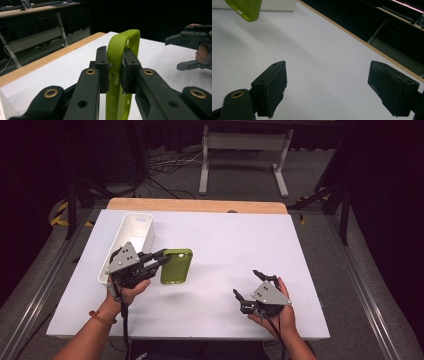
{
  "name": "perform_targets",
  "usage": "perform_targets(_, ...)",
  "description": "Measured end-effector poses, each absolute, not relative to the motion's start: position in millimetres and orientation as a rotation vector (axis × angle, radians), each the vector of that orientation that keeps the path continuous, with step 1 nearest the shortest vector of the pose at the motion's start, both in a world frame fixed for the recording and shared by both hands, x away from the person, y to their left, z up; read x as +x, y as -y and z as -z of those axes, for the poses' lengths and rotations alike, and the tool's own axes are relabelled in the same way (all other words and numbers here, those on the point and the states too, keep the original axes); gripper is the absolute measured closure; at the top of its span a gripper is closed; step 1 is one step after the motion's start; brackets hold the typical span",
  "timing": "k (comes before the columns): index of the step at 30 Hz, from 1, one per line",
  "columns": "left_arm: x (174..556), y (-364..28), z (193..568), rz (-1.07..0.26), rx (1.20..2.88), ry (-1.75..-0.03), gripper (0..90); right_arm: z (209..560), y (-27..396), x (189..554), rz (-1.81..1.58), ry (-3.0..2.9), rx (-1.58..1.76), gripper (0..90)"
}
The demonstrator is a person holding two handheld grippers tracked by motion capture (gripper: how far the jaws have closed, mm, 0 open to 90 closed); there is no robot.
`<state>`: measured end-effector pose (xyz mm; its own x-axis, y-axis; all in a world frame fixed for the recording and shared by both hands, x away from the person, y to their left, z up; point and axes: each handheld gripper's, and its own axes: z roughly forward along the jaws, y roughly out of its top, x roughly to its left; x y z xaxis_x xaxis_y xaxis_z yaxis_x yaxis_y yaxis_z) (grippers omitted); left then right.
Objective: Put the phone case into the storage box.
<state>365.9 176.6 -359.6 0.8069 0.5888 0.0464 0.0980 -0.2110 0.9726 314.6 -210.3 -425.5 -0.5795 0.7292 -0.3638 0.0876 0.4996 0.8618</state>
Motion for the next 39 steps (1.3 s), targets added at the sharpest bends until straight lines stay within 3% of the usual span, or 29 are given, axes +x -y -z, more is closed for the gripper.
perform_targets(39, 371.0, -224.5, 330.5, -0.564, 1.626, -0.571, 78.7, 424.9, 212.8, 317.6, -1.084, -1.991, 0.671, 16.5)
